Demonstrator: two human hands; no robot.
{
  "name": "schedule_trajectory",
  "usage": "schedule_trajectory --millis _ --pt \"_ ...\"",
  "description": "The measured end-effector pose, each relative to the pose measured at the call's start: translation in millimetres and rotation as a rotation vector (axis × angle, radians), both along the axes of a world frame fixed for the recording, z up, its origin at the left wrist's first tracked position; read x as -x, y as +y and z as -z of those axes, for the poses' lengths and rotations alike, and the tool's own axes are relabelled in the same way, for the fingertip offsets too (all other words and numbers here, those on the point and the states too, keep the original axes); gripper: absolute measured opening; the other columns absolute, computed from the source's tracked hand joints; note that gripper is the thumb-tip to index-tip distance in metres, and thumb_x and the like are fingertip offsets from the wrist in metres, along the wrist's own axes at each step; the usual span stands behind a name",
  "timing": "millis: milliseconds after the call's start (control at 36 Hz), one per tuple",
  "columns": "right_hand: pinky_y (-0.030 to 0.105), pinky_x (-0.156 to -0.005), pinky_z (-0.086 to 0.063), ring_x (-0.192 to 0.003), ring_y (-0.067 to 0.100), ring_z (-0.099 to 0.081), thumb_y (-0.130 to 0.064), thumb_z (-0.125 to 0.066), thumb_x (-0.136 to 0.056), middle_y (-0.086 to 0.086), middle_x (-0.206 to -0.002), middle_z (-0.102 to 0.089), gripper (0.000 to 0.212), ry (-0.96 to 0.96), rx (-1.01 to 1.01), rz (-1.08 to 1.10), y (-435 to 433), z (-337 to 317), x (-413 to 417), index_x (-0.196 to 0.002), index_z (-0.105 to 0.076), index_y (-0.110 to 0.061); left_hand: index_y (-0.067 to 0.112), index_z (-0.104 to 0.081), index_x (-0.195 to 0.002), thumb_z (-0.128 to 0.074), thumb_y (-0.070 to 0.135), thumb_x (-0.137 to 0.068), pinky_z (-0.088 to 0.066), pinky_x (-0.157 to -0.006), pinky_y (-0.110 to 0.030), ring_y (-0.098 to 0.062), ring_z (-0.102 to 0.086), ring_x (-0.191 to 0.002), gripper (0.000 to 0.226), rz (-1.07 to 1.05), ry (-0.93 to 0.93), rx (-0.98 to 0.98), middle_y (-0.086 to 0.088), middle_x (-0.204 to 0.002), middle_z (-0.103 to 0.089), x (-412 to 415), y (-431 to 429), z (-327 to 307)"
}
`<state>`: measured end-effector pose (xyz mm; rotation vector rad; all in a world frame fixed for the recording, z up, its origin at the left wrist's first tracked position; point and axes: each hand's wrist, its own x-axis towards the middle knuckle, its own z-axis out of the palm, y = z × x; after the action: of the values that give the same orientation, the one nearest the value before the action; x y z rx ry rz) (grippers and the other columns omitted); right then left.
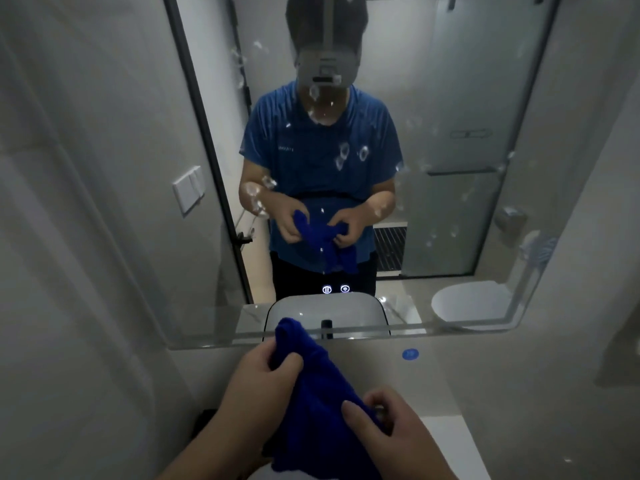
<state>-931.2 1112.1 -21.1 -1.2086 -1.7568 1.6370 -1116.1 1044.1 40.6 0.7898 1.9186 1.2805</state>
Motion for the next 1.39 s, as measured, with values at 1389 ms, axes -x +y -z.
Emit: schedule_trajectory --millis 1389 --pt "0.052 -0.085 -0.048 -0.089 0.038 -0.057 -0.034 -0.06 -0.094 0.023 -0.097 -0.063 0.035 0.175 -1.528 0.865 273.5 -208.8 8.6 -0.114 -0.061 -0.005 0.033 -0.074 -0.103 -0.063 0.018 -0.092 -0.04 -0.079 -0.003 0.002 -0.061 -0.097 0.021 0.0 1.252 -0.777 0.019 -0.102 -0.062 59.8 85.4 -256.4"
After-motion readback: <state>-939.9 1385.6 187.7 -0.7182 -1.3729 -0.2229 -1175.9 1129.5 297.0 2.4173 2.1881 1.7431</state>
